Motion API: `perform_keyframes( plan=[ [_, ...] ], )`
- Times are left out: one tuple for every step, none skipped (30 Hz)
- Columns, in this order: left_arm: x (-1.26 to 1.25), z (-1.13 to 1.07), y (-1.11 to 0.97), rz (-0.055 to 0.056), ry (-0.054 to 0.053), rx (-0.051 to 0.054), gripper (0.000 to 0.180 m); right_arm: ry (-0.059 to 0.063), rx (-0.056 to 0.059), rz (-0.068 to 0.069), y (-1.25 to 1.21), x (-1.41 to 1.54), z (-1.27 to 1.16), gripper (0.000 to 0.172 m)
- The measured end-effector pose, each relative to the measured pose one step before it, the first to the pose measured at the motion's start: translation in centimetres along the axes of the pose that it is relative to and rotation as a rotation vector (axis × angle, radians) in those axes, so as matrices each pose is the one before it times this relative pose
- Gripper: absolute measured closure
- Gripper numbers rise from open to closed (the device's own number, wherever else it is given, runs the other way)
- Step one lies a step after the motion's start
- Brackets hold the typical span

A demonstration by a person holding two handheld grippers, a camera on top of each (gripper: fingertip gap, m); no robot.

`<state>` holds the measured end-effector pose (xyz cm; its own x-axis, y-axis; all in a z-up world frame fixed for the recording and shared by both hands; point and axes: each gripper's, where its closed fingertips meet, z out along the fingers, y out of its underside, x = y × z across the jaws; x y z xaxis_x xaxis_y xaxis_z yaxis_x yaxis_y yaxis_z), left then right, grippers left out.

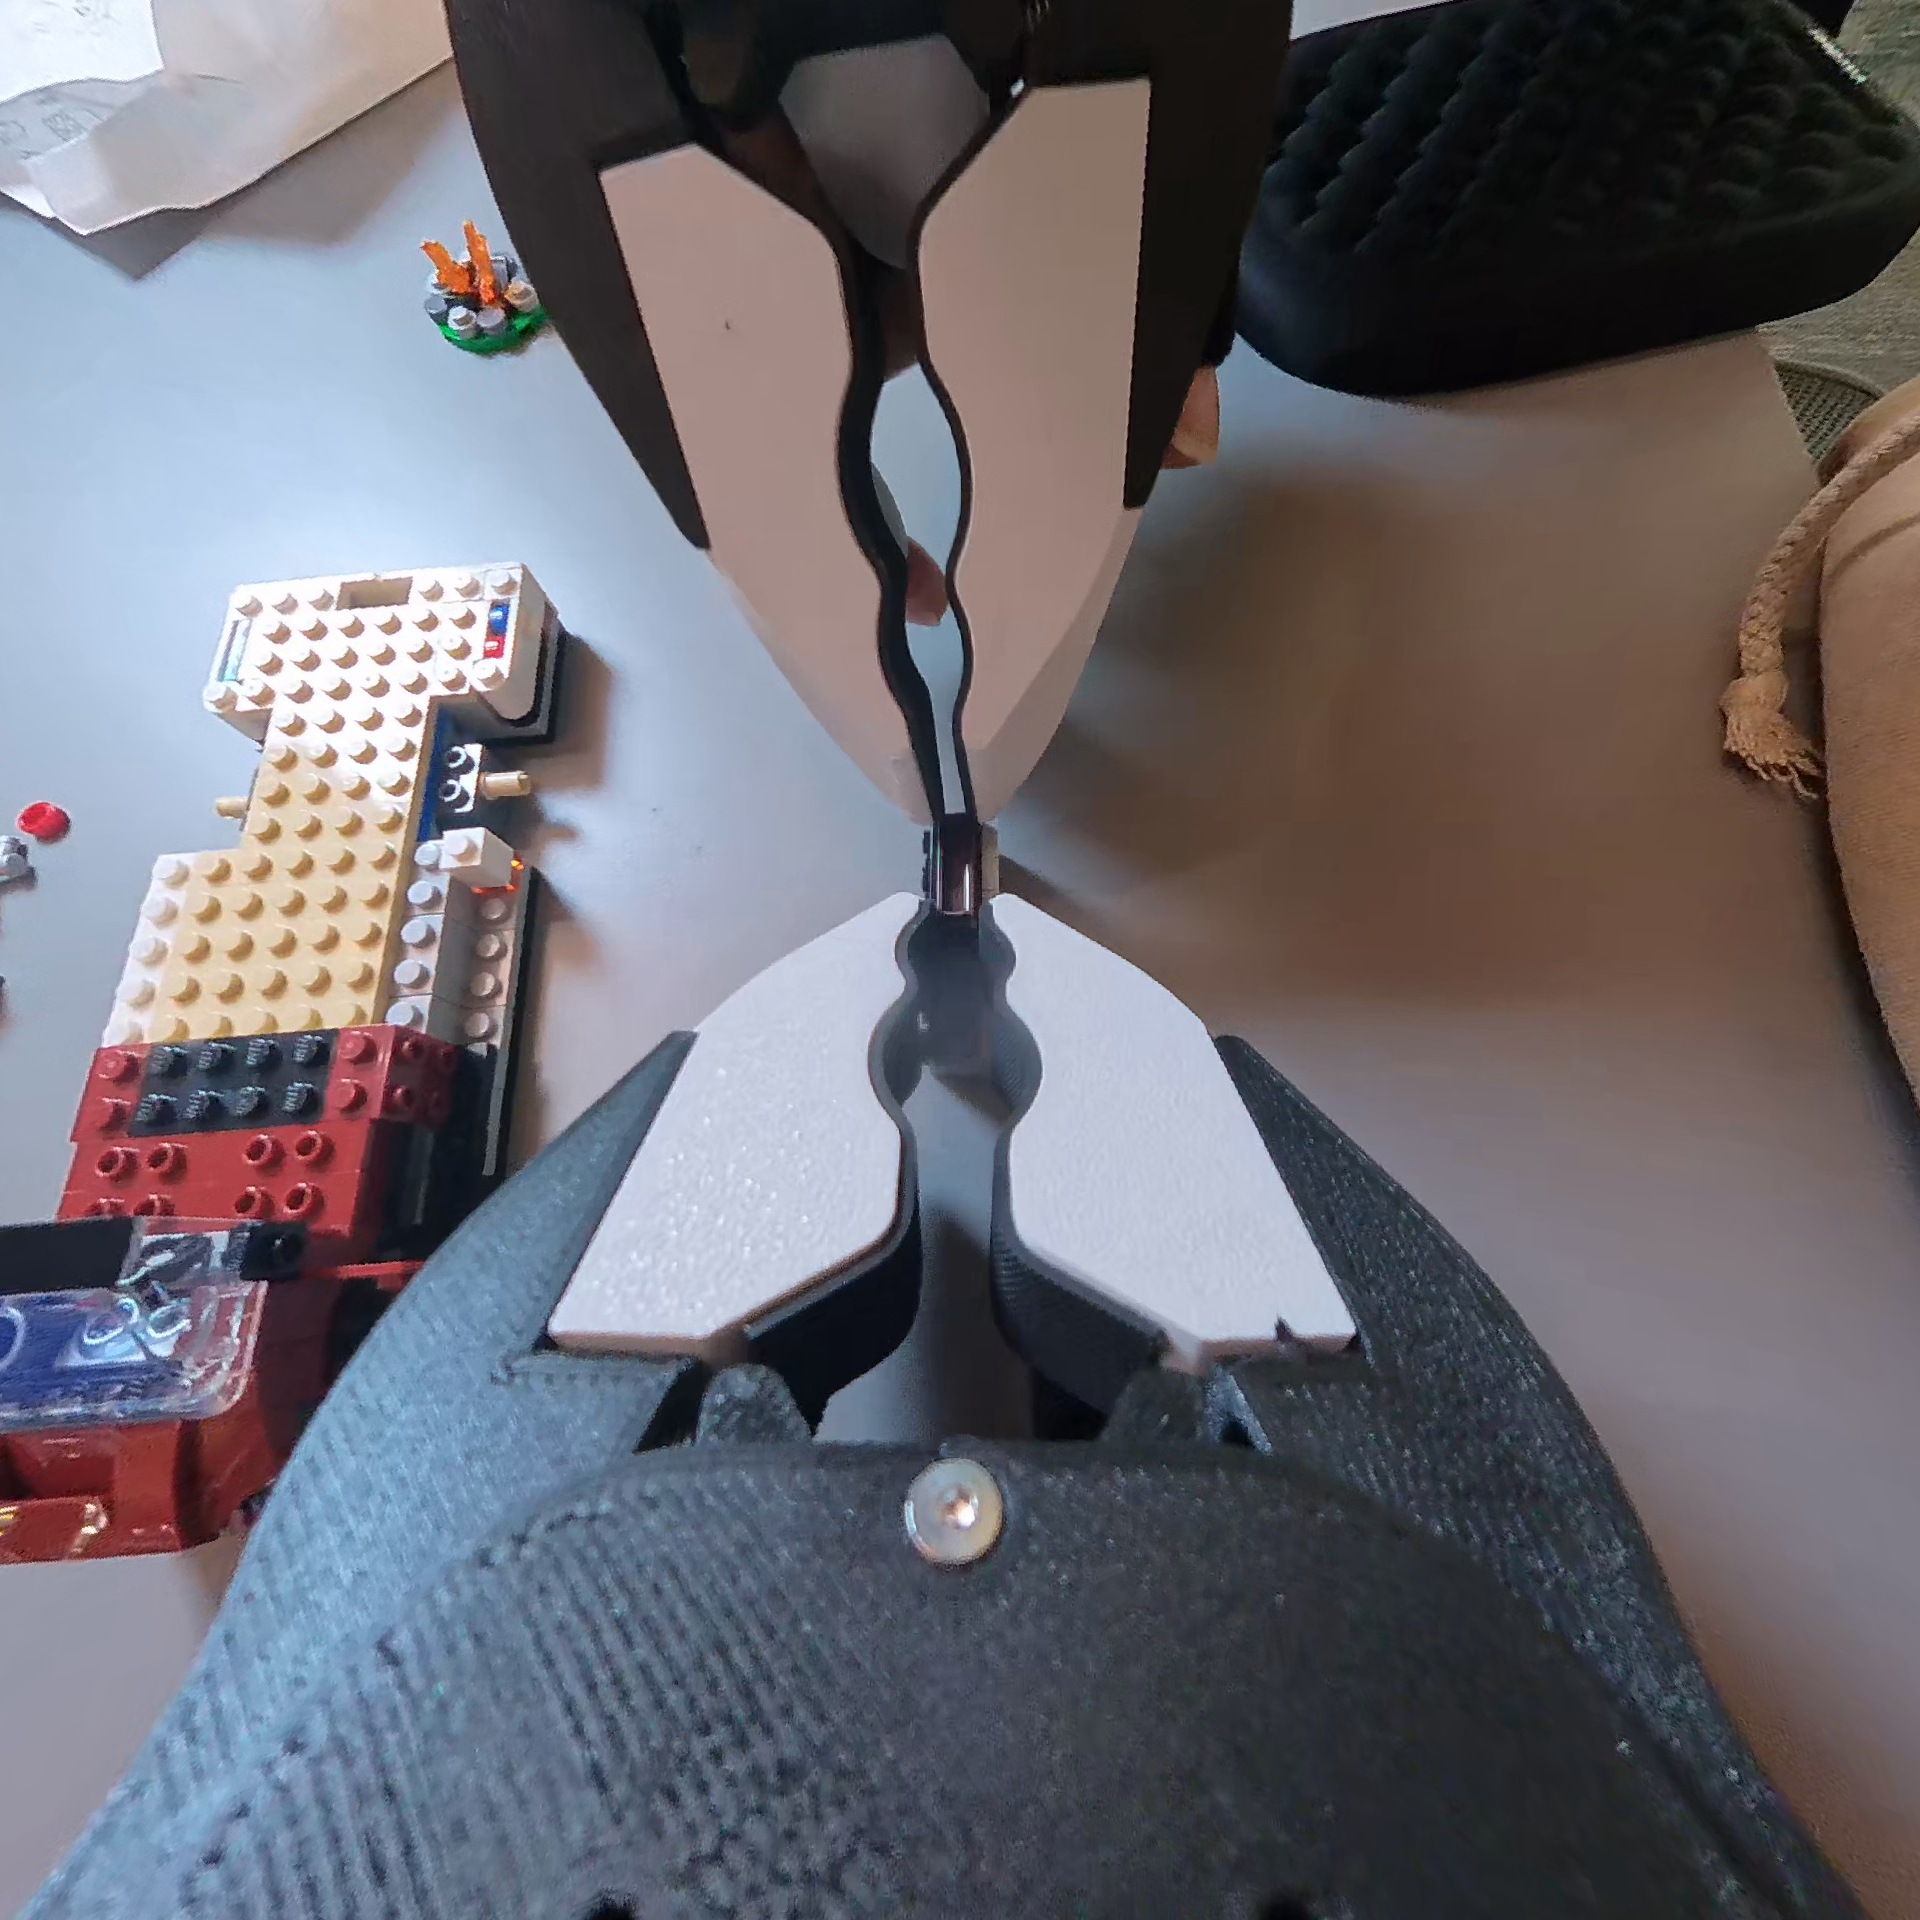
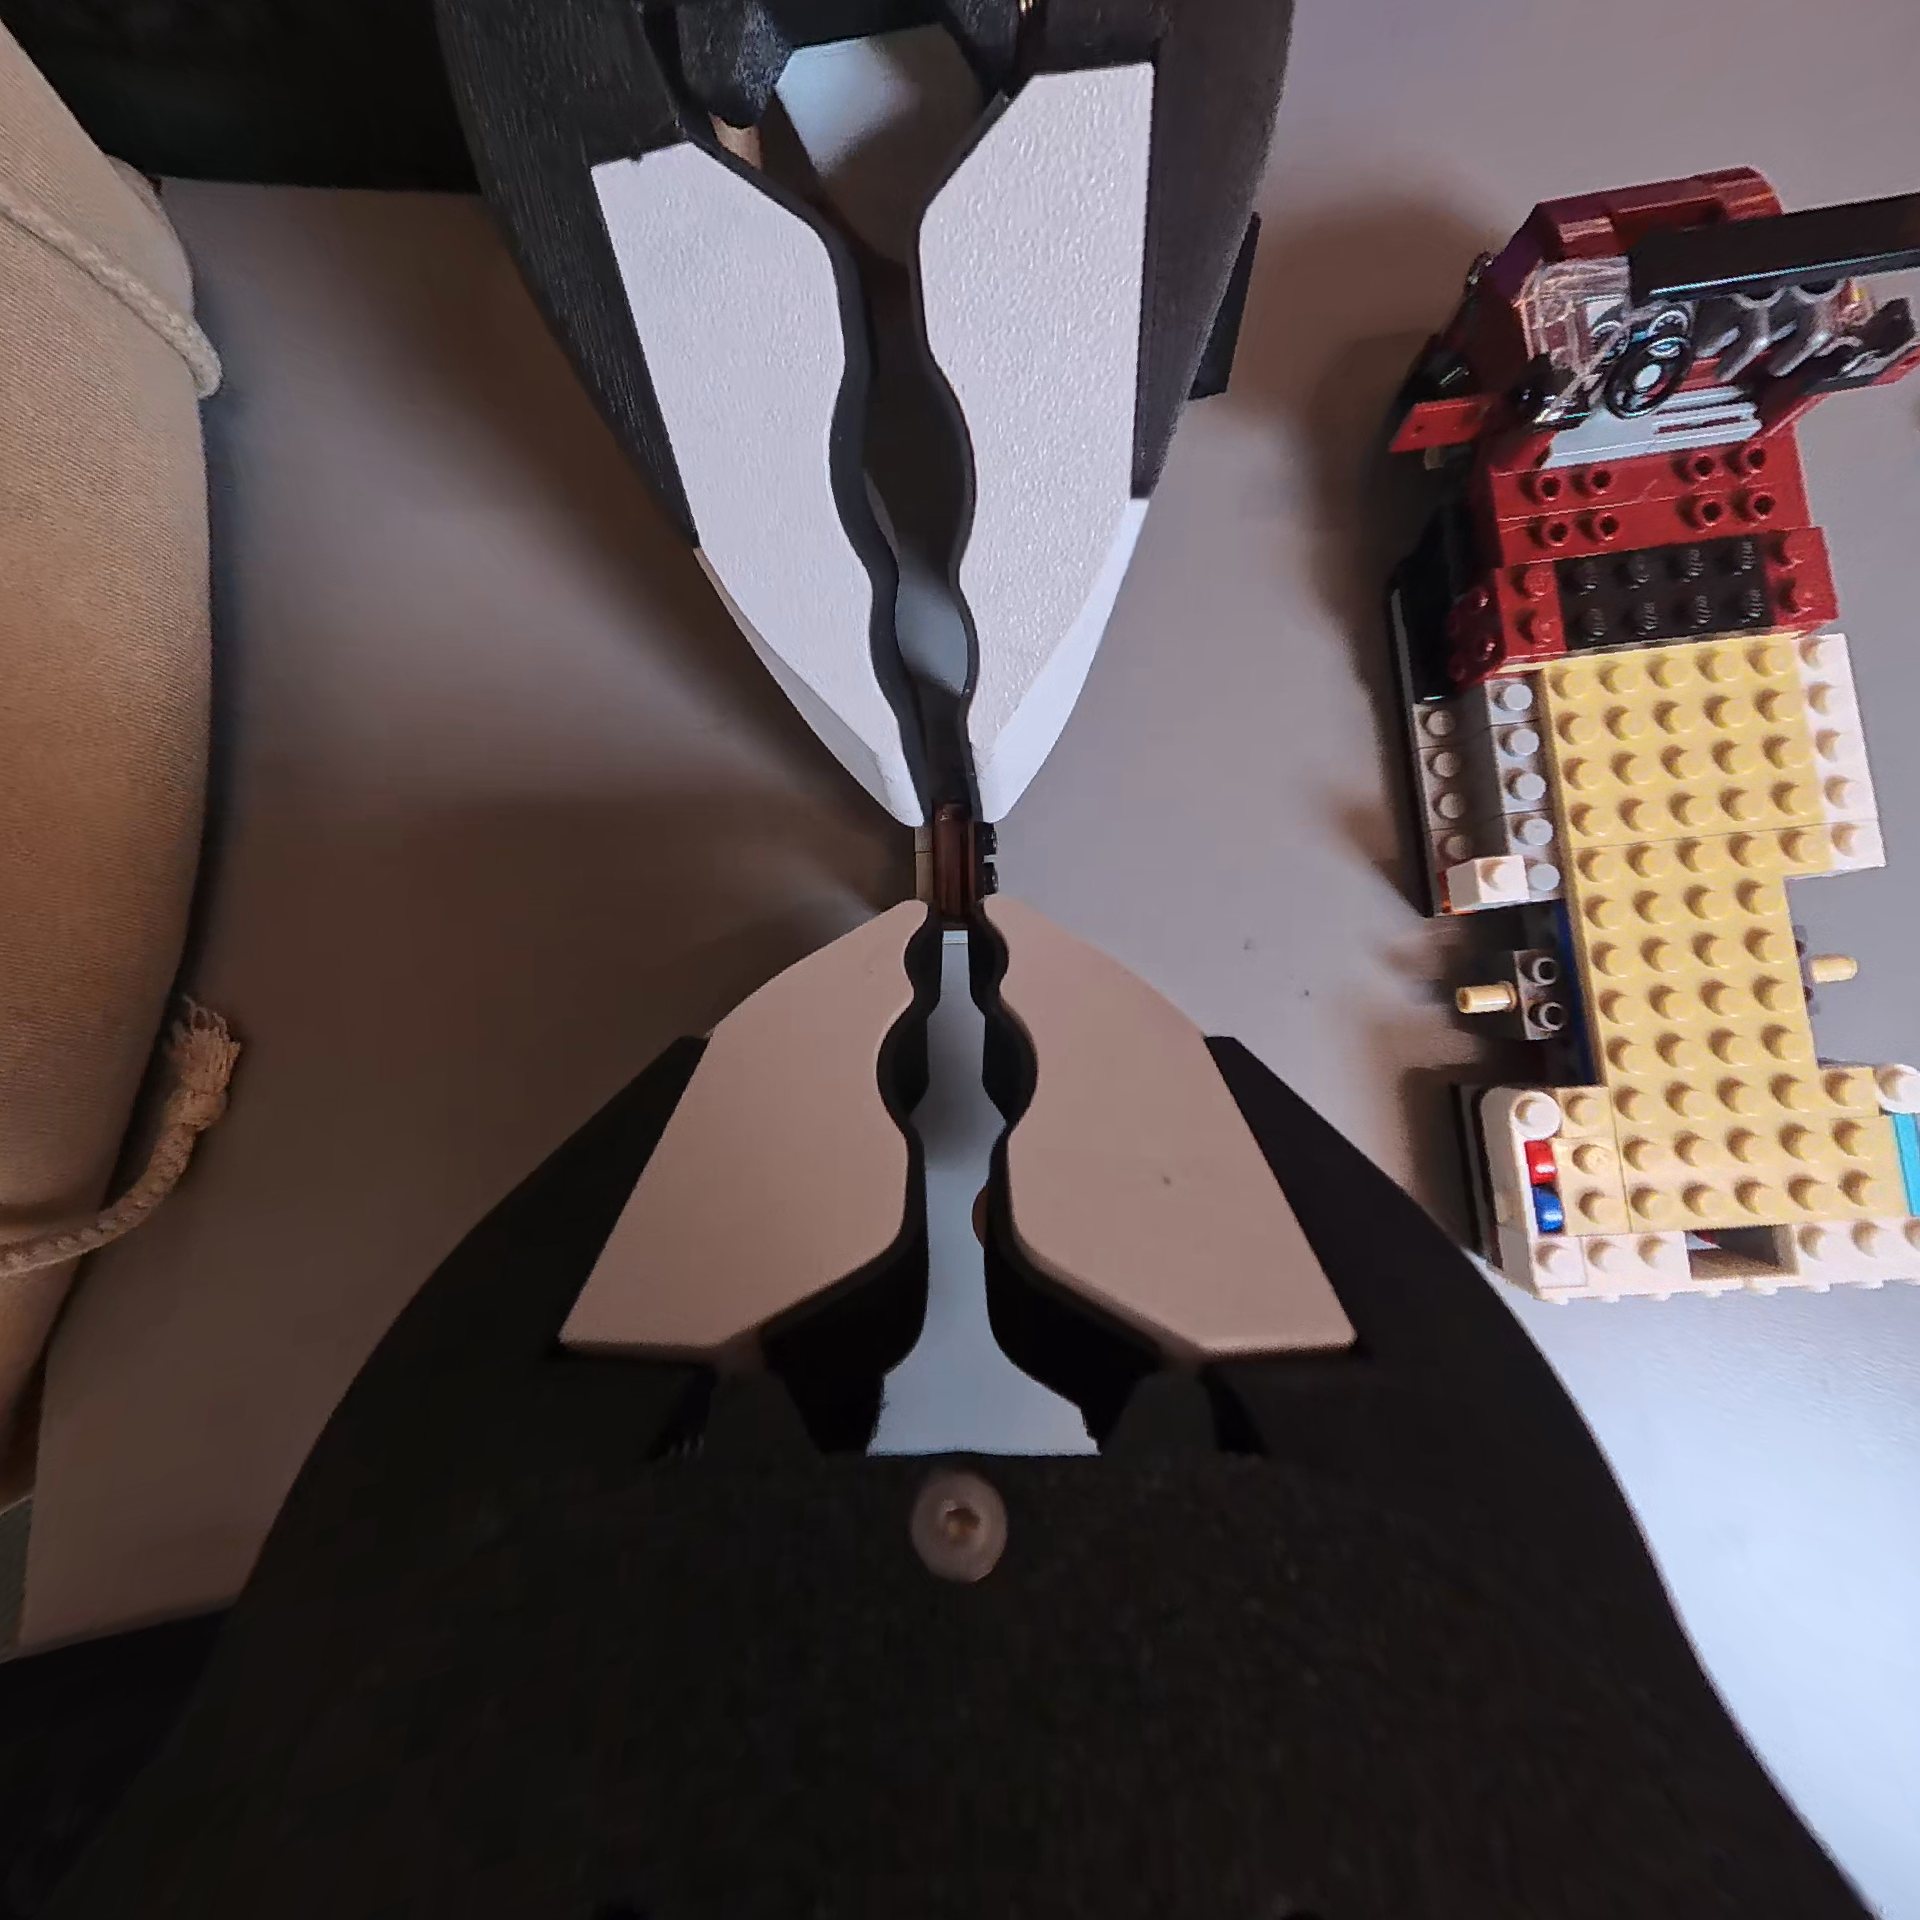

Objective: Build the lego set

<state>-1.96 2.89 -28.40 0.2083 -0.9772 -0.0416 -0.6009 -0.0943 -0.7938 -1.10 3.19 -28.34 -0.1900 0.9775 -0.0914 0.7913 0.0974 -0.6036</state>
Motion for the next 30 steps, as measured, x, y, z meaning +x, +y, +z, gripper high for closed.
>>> perform_keyframes(
  plan=[
    [0.037, -0.007, 0.029, 0.0003, 0.0023, -0.0015, 0.173, -0.0018, -0.0063, -0.003, 0.061, -0.028, 0.125, 0.167],
    [0.004, -0.037, 0.028, 0.0017, 0.0001, -0.0017, 0.173, -0.0022, 0.0001, -0.0021, -0.053, -0.031, 0.041, 0.167],
    [-0.029, -0.004, 0.006, 0.0004, -0.0028, -0.0004, 0.173, -0.0005, -0.0027, -0.0012, -0.013, 0.014, 0.016, 0.167],
    [0.0, 0.001, -0.002, -0.0009, -0.0005, 0.0002, 0.173, -0.0005, -0.0025, -0.0007, -0.006, -0.004, -0.001, 0.167],
    [0.007, 0.002, 0.004, -0.0004, 0.0001, -0.0007, 0.173, -0.0007, -0.002, 0.0001, -0.013, 0.01, 0.012, 0.167],
    [0.007, -0.003, 0.006, -0.0002, 0.0005, -0.0005, 0.173, -0.0008, -0.0017, 0.0003, -0.002, -0.007, 0.005, 0.167],
    [0.02, -0.013, 0.011, -0.0011, 0.002, 0.0, 0.172, -0.0008, -0.0012, -0.0012, -0.016, -0.007, 0.003, 0.167],
    [0.016, -0.019, 0.007, -0.0037, 0.0018, -0.0005, 0.169, -0.0005, -0.0007, -0.0026, 0.0, -0.017, -0.007, 0.167],
    [0.047, -0.048, 0.011, -0.0029, 0.0041, -0.0014, 0.165, -0.0002, 0.0005, -0.0024, -0.003, 0.008, -0.024, 0.167],
    [0.085, -0.074, -0.026, -0.0003, 0.005, 0.001, 0.163, 0.0002, 0.0017, -0.0002, 0.004, 0.02, -0.046, 0.165],
    [0.008, -0.113, -0.081, 0.0015, -0.0016, 0.0037, 0.162, -0.0003, 0.0031, 0.0014, -0.023, 0.039, -0.06, 0.165],
    [-0.016, -0.135, -0.063, 0.0032, -0.0037, 0.0033, 0.161, -0.0011, 0.0045, 0.0018, -0.022, 0.006, -0.087, 0.165],
    [-0.045, -0.124, -0.055, 0.0028, -0.0055, 0.0028, 0.162, -0.0027, 0.0046, 0.0009, -0.031, -0.041, -0.102, 0.165],
    [-0.004, -0.119, -0.1, 0.0034, -0.004, 0.0063, 0.163, -0.0018, 0.005, -0.0005, -0.009, -0.045, -0.105, 0.164],
    [0.127, -0.083, -0.067, 0.0048, 0.0031, 0.0046, 0.164, 0.0, 0.004, -0.0013, 0.021, -0.035, -0.098, 0.164],
    [0.135, -0.004, -0.02, 0.0045, 0.0026, 0.0004, 0.164, 0.0003, 0.0011, -0.0025, 0.078, -0.045, -0.068, 0.164],
    [0.12, 0.071, 0.027, 0.0073, 0.0007, -0.0036, 0.164, 0.0004, 0.0016, -0.0044, 0.077, -0.065, -0.027, 0.164],
    [0.159, 0.112, 0.09, 0.0109, 0.0026, -0.0065, 0.164, 0.0008, 0.0058, -0.004, 0.011, -0.068, 0.024, 0.164],
    [0.091, 0.129, 0.089, 0.0104, -0.0016, -0.0067, 0.164, 0.0002, 0.0075, 0.0, 0.001, -0.066, 0.073, 0.164],
    [0.029, 0.113, 0.09, 0.0082, -0.0043, -0.0069, 0.164, 0.0008, 0.0025, 0.0024, 0.058, -0.025, 0.127, 0.164],
    [0.016, 0.074, 0.051, 0.0049, -0.0022, -0.0038, 0.164, 0.0015, 0.001, 0.0009, 0.087, 0.014, 0.12, 0.164],
    [-0.022, 0.039, -0.009, 0.0002, -0.0021, 0.0005, 0.163, -0.0014, 0.0024, 0.0003, 0.063, -0.02, 0.122, 0.164],
    [-0.069, 0.005, -0.034, -0.0017, -0.0036, 0.0029, 0.163, -0.0026, 0.0041, 0.0019, 0.008, -0.003, 0.077, 0.164],
    [-0.132, -0.037, -0.051, -0.0002, -0.006, 0.0047, 0.164, -0.0019, 0.0055, 0.0026, -0.041, 0.009, 0.06, 0.164],
    [-0.137, -0.054, -0.027, 0.0005, -0.0058, 0.0033, 0.164, -0.0023, 0.0032, 0.0014, -0.022, 0.007, 0.014, 0.164],
    [-0.1, -0.039, 0.047, -0.002, -0.001, -0.0006, 0.163, -0.0009, 0.0015, -0.0001, -0.011, 0.019, 0.012, 0.164],
    [-0.058, 0.006, 0.071, -0.0047, 0.0016, -0.0015, 0.163, -0.0005, 0.0015, 0.0, -0.002, 0.032, 0.004, 0.164],
    [-0.028, 0.042, 0.066, -0.0046, 0.0017, -0.0018, 0.163, -0.0014, 0.0025, 0.0011, -0.006, 0.023, 0.016, 0.164],
    [0.066, 0.09, 0.045, -0.0014, 0.0051, -0.0016, 0.163, -0.0008, 0.0034, 0.0015, -0.033, 0.029, 0.021, 0.164],
    [0.086, 0.094, 0.01, 0.0017, 0.0045, 0.0003, 0.163, -0.0019, 0.0019, 0.001, -0.009, 0.012, 0.034, 0.164]
  ],
)
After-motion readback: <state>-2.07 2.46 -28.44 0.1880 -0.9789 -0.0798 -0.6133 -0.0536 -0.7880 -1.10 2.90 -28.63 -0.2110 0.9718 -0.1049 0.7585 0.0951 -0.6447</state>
